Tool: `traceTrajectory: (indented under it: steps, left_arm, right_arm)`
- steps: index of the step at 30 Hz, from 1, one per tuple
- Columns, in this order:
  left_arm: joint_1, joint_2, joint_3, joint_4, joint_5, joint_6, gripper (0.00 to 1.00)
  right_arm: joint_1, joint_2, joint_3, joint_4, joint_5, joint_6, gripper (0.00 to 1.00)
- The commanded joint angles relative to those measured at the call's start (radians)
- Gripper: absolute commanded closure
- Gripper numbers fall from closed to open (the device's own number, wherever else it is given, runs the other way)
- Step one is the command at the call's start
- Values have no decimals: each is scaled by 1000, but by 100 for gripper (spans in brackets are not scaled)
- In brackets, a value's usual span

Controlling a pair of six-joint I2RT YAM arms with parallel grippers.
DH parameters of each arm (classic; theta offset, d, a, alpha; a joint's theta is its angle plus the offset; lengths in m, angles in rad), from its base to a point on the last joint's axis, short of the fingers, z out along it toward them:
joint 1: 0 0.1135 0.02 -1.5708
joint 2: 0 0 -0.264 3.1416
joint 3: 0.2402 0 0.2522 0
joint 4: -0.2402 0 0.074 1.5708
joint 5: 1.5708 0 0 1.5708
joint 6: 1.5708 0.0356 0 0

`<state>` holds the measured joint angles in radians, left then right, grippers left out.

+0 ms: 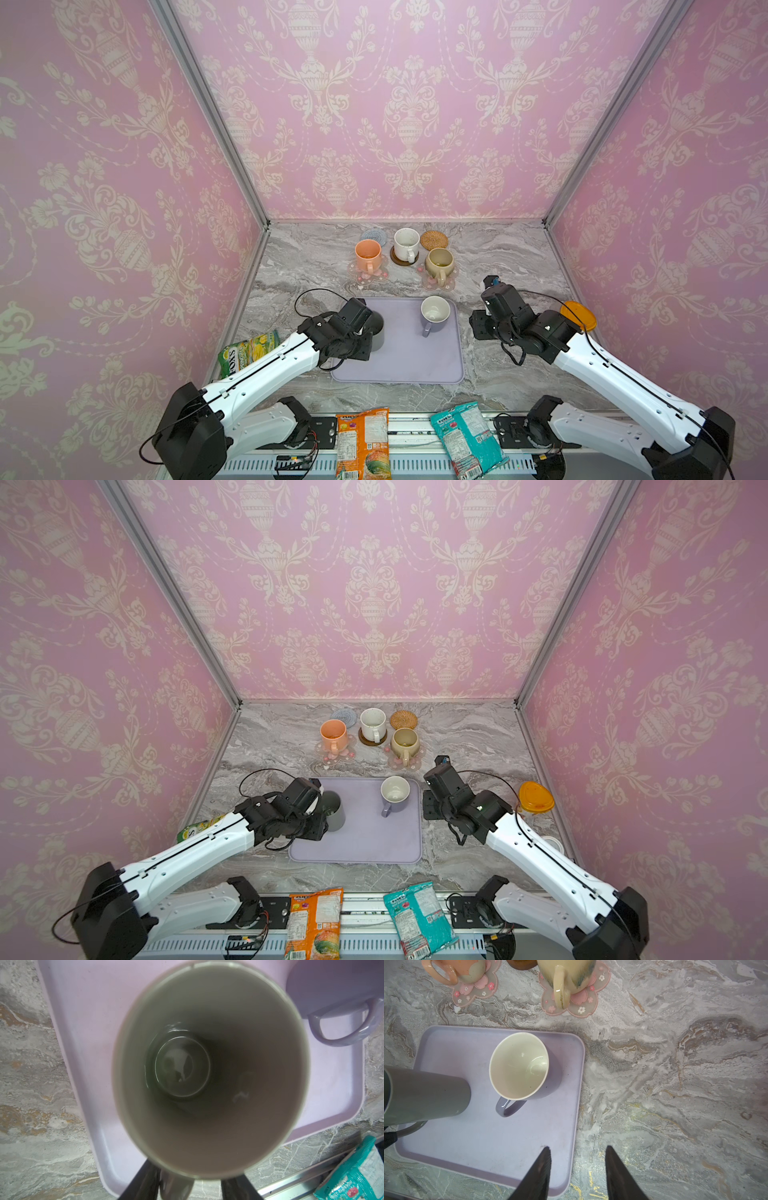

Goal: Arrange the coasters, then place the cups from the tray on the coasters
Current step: 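Close the left gripper on the grey mug's rim, then lift the grey mug off the tray with the left gripper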

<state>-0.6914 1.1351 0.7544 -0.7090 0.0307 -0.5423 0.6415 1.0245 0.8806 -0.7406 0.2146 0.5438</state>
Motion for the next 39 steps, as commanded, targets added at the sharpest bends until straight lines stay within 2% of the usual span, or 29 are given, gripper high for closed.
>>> traceTrajectory:
  steps: [1,6,14,29,39]
  left_arm:
    - [-10,13,4,32,-41,-35,54]
    - [-25,43,-9,64,-105,-96,58]
    - [-37,81,-15,95,-109,-102,65]
    - [-37,111,6,73,-136,-84,100]
    - [-39,143,33,42,-130,-79,100]
  right_arm:
    - [7,11,-22,26,-4,4,55]
    - [7,35,-25,36,-6,4,55]
    - [9,71,-12,50,-11,-4,55]
    - [10,109,-5,72,-19,-20,56]
    - [10,100,-27,73,-15,-32,56]
